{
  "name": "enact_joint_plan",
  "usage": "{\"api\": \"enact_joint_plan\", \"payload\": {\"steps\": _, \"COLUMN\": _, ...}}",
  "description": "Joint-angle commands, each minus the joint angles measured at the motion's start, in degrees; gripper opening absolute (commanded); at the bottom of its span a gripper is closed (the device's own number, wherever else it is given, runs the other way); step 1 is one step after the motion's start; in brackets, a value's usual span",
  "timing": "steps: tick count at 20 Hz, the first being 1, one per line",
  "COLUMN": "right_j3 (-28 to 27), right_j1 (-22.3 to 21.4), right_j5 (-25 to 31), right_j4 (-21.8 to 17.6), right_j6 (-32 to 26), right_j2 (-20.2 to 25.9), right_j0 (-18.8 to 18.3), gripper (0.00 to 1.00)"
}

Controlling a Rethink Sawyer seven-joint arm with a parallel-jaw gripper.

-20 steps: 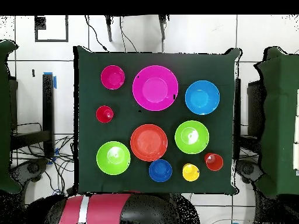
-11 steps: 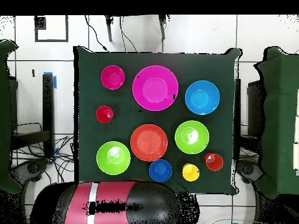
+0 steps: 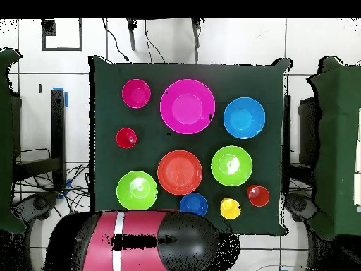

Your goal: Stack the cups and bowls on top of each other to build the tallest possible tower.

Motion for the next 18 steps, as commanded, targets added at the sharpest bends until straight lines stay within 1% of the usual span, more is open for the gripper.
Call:
{"api": "enact_joint_plan", "payload": {"steps": 1, "right_j3": -18.61, "right_j1": 15.75, "right_j5": -20.97, "right_j4": -8.00, "right_j6": -2.85, "right_j2": 0.98, "right_j0": -0.99, "gripper": 1.00}}
{"api": "enact_joint_plan", "payload": {"steps": 3, "right_j3": -19.43, "right_j1": 17.11, "right_j5": -22.56, "right_j4": -9.39, "right_j6": -1.82, "right_j2": 1.18, "right_j0": -1.29, "gripper": 1.00}}
{"api": "enact_joint_plan", "payload": {"steps": 10, "right_j3": -23.28, "right_j1": 21.19, "right_j5": -23.75, "right_j4": -13.94, "right_j6": 1.87, "right_j2": 1.47, "right_j0": -1.33, "gripper": 1.00}}
{"api": "enact_joint_plan", "payload": {"steps": 15, "right_j3": -24.93, "right_j1": 23.01, "right_j5": -25.34, "right_j4": -16.95, "right_j6": 4.61, "right_j2": 1.62, "right_j0": -1.43, "gripper": 1.00}}
{"api": "enact_joint_plan", "payload": {"steps": 18, "right_j3": -24.90, "right_j1": 23.14, "right_j5": -25.42, "right_j4": -18.78, "right_j6": 6.06, "right_j2": 1.85, "right_j0": -1.68, "gripper": 1.00}}
